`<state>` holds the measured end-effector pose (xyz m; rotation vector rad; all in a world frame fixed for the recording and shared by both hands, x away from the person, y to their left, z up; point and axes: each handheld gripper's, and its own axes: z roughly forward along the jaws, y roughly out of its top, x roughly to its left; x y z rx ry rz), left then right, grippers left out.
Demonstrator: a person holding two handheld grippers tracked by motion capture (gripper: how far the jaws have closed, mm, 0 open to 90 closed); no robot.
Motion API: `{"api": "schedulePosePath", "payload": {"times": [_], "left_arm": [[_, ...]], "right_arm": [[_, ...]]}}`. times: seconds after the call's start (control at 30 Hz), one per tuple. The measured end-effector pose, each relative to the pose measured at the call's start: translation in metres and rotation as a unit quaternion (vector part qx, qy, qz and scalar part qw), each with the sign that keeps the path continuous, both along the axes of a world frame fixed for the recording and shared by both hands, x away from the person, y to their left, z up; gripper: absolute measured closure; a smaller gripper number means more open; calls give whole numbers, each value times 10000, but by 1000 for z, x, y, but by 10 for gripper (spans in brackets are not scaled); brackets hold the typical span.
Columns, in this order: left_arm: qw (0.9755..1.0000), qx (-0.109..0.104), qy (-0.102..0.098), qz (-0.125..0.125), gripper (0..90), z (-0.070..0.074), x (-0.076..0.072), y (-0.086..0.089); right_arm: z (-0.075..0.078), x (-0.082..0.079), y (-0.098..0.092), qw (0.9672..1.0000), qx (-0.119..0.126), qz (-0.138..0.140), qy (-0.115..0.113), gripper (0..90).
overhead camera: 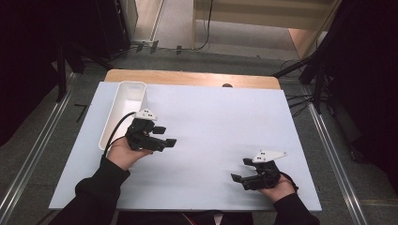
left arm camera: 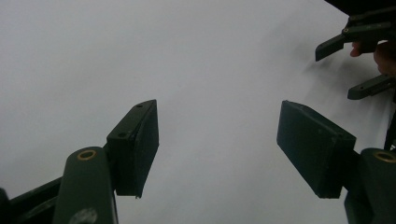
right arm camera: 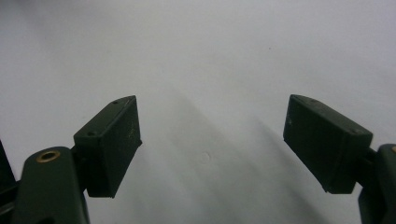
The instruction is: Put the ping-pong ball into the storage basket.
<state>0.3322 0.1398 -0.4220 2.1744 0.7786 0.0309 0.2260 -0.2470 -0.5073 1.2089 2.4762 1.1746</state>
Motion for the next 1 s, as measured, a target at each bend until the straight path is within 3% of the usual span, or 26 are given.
{"api": "schedulePosePath", "payload": {"times": [0.23,0.33,0.57,0.77,1.0], "left_arm": [[10000,-58,-4,-64,300,-4,-6,0],[9999,14,-46,-140,299,-6,-8,0],[9997,-120,-37,-208,270,-11,-14,2],[9996,-91,-15,-259,231,-15,-18,4],[9993,5,-192,-322,230,-20,-25,6]], "right_arm": [[0,0,0,10000,-26,-2,39,180],[0,0,0,10000,-10,-13,54,180],[0,0,-1,10000,30,-4,29,181],[0,1,-1,10000,47,-15,51,181],[0,1,0,10000,40,-6,57,181]]}}
